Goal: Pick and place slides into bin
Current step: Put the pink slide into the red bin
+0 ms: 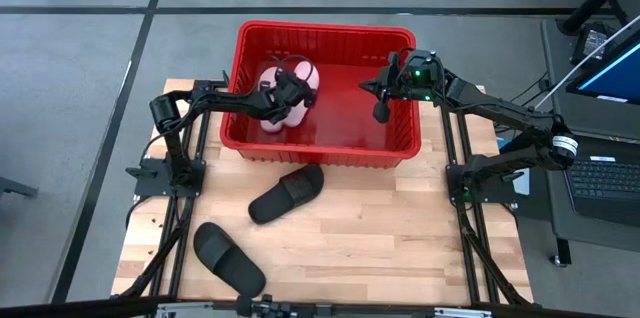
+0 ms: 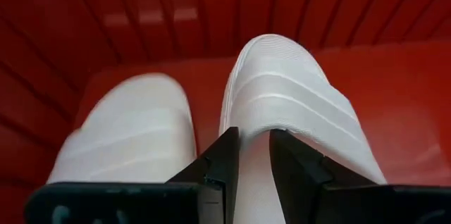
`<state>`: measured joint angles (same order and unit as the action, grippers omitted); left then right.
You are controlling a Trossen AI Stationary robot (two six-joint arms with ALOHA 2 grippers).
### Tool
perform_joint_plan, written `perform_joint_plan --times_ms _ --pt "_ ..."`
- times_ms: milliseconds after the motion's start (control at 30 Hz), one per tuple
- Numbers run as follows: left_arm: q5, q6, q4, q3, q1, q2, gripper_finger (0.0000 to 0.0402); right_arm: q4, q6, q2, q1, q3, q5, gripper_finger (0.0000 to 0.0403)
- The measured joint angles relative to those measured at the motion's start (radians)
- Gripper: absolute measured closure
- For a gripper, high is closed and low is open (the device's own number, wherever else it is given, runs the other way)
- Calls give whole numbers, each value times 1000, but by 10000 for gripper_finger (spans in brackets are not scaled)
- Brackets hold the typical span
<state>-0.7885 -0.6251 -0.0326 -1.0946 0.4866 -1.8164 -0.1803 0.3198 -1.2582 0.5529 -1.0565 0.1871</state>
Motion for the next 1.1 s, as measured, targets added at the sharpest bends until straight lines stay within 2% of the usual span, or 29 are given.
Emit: perform_joint_plan --times_ms 167,367,733,933,1100 --pt "-40 70 53 0 3 1 327 -3 -1 0 0 0 0 398" --pt "-27 1 51 0 7 2 327 -5 -3 0 0 0 0 398" --pt "6 -8 29 0 7 2 326 -4 -4 0 0 0 0 398" --pt "96 -1 29 0 15 2 327 -4 -4 0 0 0 0 398" --pt "95 0 28 0 14 2 327 -4 -4 0 0 0 0 398"
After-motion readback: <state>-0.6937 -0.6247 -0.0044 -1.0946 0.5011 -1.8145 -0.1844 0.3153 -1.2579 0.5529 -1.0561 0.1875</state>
